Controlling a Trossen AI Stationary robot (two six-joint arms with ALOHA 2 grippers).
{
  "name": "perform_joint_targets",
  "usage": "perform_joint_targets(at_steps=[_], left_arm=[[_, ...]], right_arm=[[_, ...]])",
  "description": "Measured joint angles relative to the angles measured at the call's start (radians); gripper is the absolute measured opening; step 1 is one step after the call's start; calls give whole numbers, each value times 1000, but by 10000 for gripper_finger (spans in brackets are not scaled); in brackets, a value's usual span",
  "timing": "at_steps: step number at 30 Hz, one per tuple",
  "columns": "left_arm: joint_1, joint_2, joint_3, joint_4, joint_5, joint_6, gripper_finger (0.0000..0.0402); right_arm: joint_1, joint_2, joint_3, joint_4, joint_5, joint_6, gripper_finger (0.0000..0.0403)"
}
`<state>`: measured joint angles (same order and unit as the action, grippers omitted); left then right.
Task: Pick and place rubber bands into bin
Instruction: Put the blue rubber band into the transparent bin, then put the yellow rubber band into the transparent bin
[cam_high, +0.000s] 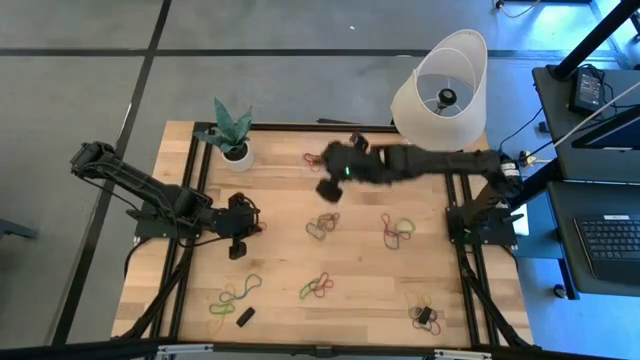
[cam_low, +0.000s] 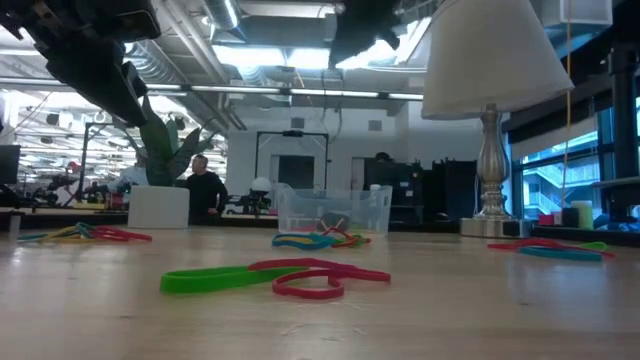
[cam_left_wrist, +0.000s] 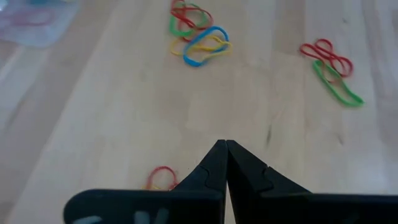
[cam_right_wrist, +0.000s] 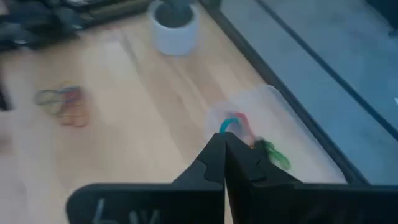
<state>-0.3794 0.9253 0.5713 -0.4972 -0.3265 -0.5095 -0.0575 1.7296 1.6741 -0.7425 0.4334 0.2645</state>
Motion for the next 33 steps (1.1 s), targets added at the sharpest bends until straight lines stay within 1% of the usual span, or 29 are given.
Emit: perform_joint_targets(at_steps=[3, 6, 9, 12, 15, 21, 24, 33], left_arm=[[1, 0, 0, 0, -34, 0, 2], [2, 0, 0, 1, -78, 0, 2], [2, 0, 0, 9, -143, 0, 2], [2, 0, 0, 18, -197, -2, 2], [2, 0, 0, 32, -218, -1, 2], [2, 0, 0, 31, -246, -56, 2], [2, 0, 0, 31, -258, -77, 2], [2, 0, 0, 73, -266, -80, 2]], right_arm=[[-116, 19, -2, -22, -70, -62, 0], [-208, 36, -7, -65, -95, -91, 0], [-275, 63, -9, -125, -105, -125, 0], [-319, 101, -10, -142, -176, -189, 0], [-338, 144, -10, -133, -239, -227, 0], [-339, 240, -10, -131, -245, -297, 1], [-339, 271, -10, -131, -245, -322, 9], [-347, 272, -10, -123, -278, -322, 50]])
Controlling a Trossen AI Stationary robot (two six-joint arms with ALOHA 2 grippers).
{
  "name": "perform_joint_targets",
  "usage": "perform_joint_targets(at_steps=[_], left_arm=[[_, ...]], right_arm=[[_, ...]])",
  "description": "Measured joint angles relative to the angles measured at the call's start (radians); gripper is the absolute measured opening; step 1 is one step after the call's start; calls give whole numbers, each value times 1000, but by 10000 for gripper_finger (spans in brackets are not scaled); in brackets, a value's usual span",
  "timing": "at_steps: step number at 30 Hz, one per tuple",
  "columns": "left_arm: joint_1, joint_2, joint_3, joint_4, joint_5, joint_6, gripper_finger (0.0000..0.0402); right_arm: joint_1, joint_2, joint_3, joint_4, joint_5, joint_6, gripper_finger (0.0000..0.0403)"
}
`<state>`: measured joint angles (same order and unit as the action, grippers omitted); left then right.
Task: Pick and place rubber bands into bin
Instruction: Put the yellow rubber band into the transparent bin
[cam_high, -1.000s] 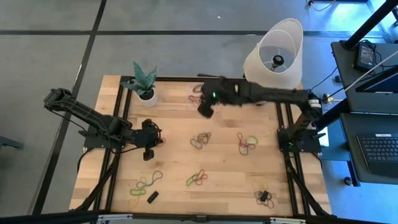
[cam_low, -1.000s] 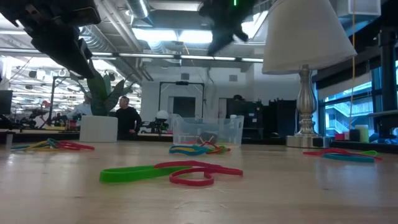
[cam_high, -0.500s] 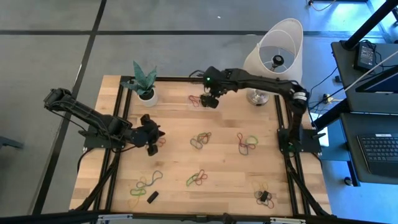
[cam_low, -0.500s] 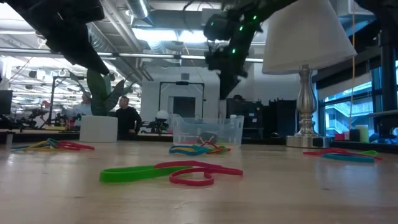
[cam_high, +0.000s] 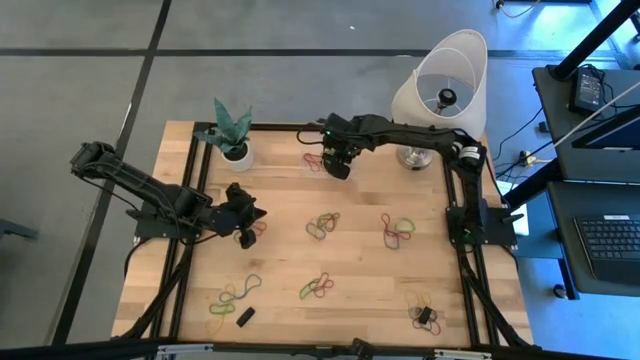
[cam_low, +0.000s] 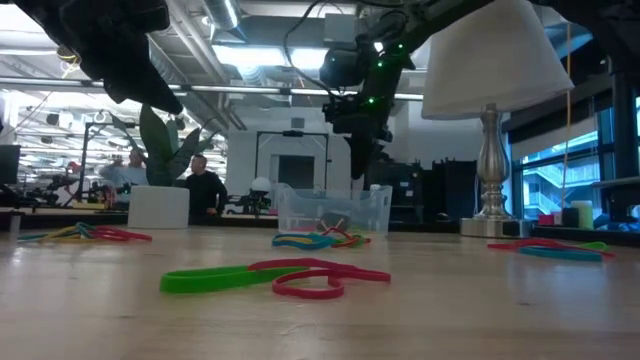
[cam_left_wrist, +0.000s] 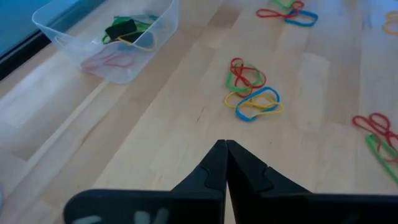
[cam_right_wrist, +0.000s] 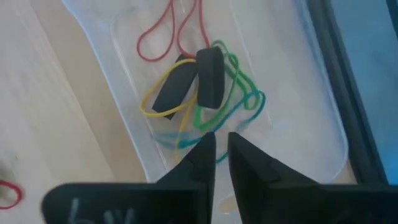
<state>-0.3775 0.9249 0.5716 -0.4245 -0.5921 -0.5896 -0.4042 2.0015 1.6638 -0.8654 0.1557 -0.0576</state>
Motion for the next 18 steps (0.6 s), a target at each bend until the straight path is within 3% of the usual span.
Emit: perform_joint_targets(at_steps=[5, 10, 14, 18], left_arm=[[0, 0, 0, 19, 1, 0, 6], [0, 0, 0, 58, 1, 0, 11], [0, 0, 0, 66, 1, 0, 11], [0, 0, 0, 68, 0, 0, 10]], right_arm=[[0, -4, 0, -7, -7, 25, 79], [6, -61, 0, -27, -118, 61, 88], [52, -131, 2, 6, -124, 111, 69], [131, -181, 1, 9, -125, 171, 25]])
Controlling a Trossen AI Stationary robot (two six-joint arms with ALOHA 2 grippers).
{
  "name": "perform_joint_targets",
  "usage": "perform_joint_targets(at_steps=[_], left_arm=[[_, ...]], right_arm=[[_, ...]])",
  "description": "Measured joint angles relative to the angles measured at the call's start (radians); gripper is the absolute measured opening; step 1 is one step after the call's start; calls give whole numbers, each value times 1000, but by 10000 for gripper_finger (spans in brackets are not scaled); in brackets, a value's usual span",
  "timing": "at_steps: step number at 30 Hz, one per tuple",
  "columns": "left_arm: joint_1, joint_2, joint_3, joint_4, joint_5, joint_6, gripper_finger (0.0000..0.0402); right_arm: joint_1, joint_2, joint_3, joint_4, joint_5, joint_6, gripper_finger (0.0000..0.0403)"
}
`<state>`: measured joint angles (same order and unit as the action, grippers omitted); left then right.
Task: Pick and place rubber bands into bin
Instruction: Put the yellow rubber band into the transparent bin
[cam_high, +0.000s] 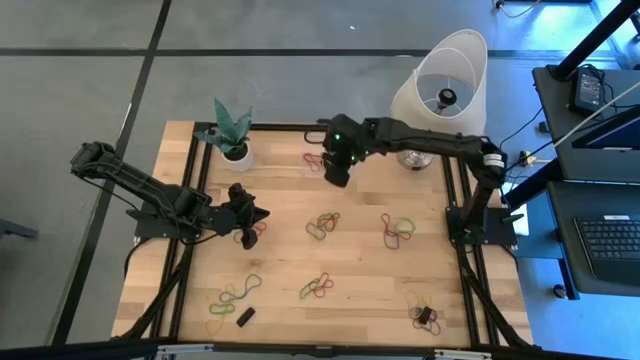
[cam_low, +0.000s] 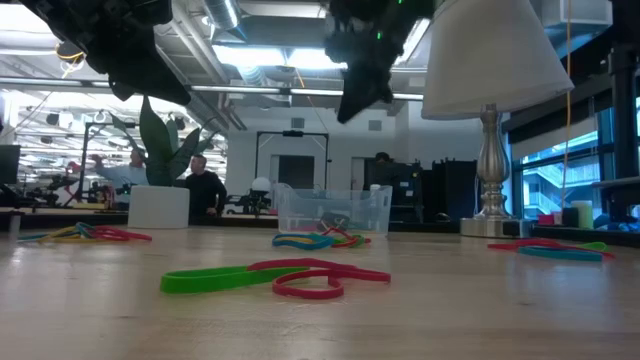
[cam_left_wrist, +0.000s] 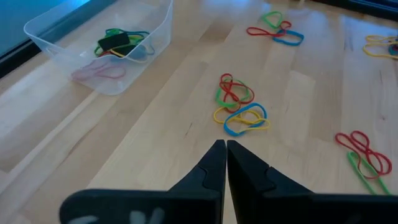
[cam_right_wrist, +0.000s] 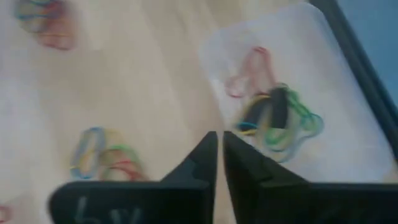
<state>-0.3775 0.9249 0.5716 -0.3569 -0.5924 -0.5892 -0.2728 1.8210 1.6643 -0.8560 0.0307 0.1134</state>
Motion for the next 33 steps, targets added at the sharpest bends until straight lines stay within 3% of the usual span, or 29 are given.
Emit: perform_joint_targets(at_steps=[2, 8, 15, 19, 27, 33], left_arm=[[0, 0, 0, 1, 4, 0, 12], [0, 0, 0, 2, 8, 0, 24], [0, 0, 0, 2, 7, 0, 94], [0, 0, 0, 2, 8, 0, 121], [0, 1, 5, 2, 106, 64, 118], [2, 50, 87, -14, 138, 88, 98]], right_arm=[[50, -14, -1, 1, 1, 41, 7], [229, -18, -1, -1, 134, 182, 15], [430, -18, -1, -11, 275, 363, 4], [537, -19, -20, -6, 293, 454, 5], [706, -45, -289, 194, 334, 648, 2], [781, -169, -565, 433, 385, 728, 2]])
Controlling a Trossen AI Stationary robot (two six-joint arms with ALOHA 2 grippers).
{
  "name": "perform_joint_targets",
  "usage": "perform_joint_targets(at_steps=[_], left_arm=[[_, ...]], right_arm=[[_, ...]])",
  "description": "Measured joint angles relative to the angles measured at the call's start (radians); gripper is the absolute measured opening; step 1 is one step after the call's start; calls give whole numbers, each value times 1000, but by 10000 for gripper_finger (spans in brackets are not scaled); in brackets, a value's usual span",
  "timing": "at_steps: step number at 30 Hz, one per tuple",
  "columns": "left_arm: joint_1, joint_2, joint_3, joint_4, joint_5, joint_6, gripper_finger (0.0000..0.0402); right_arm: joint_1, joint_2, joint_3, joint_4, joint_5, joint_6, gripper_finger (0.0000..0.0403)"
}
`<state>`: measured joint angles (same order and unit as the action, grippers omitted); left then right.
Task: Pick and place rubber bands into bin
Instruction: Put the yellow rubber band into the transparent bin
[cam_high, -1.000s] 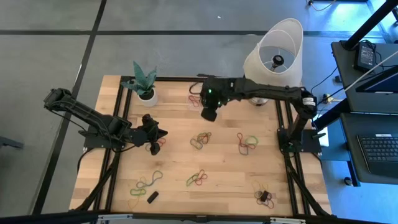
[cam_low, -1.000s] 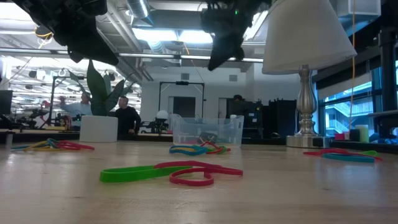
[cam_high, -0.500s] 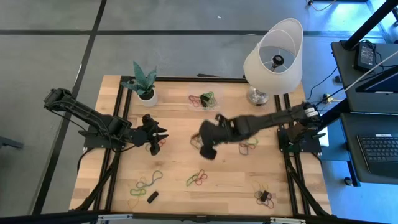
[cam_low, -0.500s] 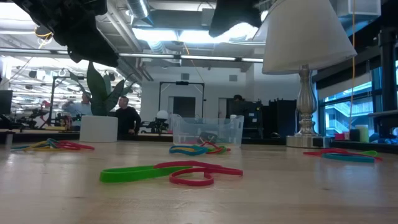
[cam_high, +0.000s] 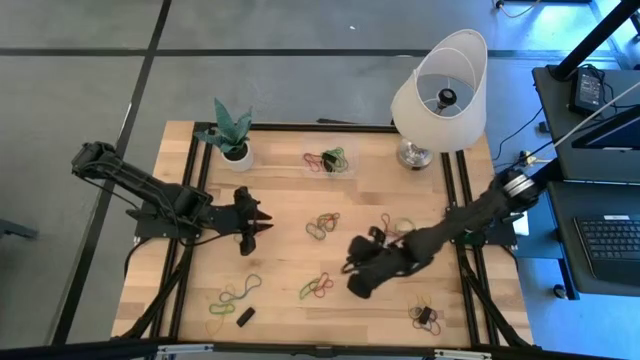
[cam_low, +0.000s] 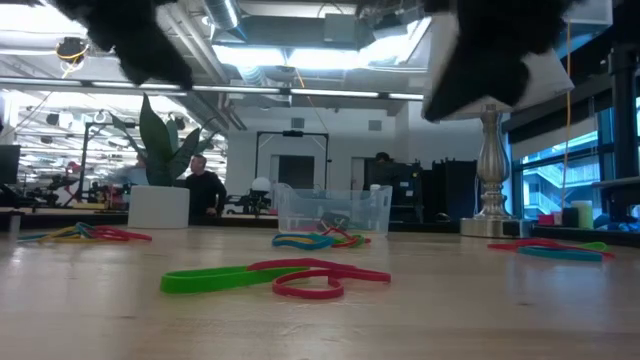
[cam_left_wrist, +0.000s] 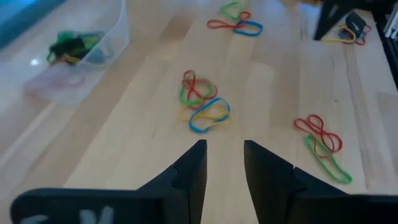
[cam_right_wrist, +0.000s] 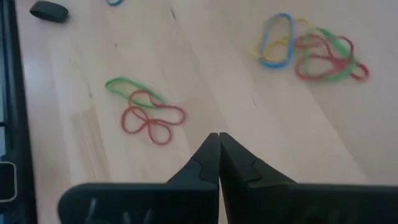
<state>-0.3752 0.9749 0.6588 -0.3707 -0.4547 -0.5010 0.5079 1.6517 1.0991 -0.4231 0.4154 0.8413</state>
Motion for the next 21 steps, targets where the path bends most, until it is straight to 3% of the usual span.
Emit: perform_joint_targets(at_steps=[5, 10, 15, 21], left_arm=[[50, 144, 132, -6, 2, 76, 93], [123, 336, 312, -123, 12, 129, 93], [199, 517, 494, -255, 52, 130, 95], [292, 708, 647, -332, 220, 130, 97]], right_arm=[[37, -200, -265, 227, 6, 23, 2], [68, -428, -490, 379, 4, -44, 2], [83, -651, -644, 380, 3, -62, 2], [84, -860, -767, 379, 4, -122, 2]])
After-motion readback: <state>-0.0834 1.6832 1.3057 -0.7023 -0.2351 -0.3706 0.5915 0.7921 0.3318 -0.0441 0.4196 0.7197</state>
